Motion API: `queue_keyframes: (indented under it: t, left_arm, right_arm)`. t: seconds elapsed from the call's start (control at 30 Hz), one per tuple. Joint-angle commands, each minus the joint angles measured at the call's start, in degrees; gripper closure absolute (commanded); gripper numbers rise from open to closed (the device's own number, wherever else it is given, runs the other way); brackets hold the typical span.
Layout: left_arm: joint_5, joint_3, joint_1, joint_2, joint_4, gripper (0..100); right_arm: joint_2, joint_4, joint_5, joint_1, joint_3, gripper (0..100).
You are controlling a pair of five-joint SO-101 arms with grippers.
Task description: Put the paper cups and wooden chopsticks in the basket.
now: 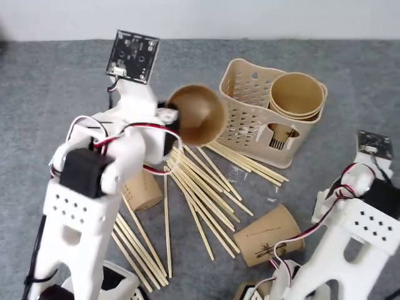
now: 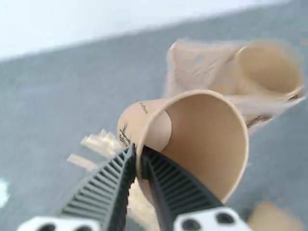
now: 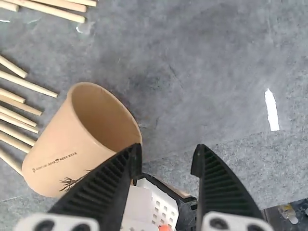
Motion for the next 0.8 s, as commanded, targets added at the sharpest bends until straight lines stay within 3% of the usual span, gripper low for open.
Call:
queue_keyframes:
  t: [0.0, 0.3, 0.43, 0.63, 0.77]
  left_arm:
    - [3.3, -4.6, 4.8, 0.0, -6.5, 99]
    - [8.3, 4.4, 13.3, 0.2, -31.9, 99]
    - [8.3, 9.6, 16.9, 0.3, -38.9, 99]
    - [8.3, 6.3, 17.7, 10.4, -39.6, 99]
    - [8.3, -1.1, 17.7, 19.1, -34.4, 99]
  right_arm:
    - [-1.6, 0.4, -0.1, 1.0, -0.5, 81.9]
    - [-1.6, 0.7, -0.1, 1.1, -0.3, 82.0]
    - [-1.6, 0.7, -0.4, 0.9, -0.2, 82.1]
    - [-1.6, 0.7, -0.2, 1.0, -0.2, 82.1]
    - [-1.6, 0.7, -0.2, 1.1, -0.2, 82.1]
